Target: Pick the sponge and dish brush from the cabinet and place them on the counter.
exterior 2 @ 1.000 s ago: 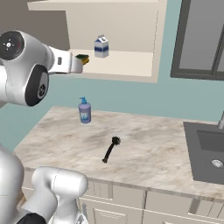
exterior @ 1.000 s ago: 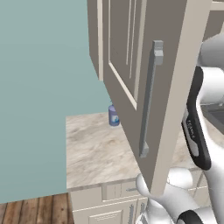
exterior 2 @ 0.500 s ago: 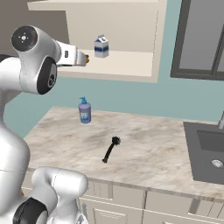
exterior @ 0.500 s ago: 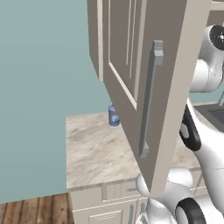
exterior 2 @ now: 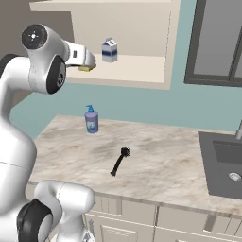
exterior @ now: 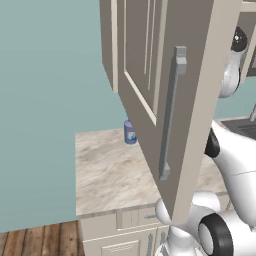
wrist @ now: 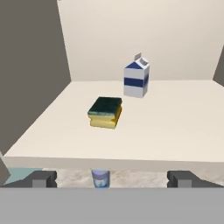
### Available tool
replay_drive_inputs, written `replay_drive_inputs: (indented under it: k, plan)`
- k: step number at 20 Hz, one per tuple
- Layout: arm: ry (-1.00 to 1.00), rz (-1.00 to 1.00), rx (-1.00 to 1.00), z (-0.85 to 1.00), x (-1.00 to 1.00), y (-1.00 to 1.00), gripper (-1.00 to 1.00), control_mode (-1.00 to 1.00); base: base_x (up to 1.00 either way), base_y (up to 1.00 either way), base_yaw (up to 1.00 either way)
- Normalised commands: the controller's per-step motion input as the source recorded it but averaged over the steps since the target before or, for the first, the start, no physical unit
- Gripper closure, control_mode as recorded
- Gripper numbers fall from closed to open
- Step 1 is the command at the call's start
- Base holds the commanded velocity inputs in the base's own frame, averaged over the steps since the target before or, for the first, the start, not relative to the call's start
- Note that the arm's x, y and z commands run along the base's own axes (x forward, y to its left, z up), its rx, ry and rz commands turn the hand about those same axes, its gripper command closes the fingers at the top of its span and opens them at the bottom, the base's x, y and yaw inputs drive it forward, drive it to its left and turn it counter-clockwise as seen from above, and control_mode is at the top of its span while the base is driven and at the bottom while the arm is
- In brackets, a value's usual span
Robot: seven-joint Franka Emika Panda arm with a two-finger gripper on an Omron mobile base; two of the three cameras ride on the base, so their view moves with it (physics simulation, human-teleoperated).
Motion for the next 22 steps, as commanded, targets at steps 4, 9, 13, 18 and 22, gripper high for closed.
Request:
replay_drive_inputs:
  k: [4, 9, 13, 18, 22]
  plan:
    - [0.0, 0.0, 0.0, 0.0, 0.33, 0.18, -1.0, -1.0, 0.0, 0.0, 0.0]
    - [0.0, 0.0, 0.0, 0.0, 0.3, 0.16, -1.0, -1.0, 0.0, 0.0, 0.0]
    - [0.01, 0.0, 0.0, 0.0, 0.36, 0.02, -1.0, -1.0, 0.0, 0.0, 0.0]
    - [0.01, 0.0, 0.0, 0.0, 0.28, 0.0, -1.0, -1.0, 0.0, 0.0, 0.0]
    - [0.0, 0.0, 0.0, 0.0, 0.2, 0.0, -1.0, -1.0, 0.0, 0.0, 0.0]
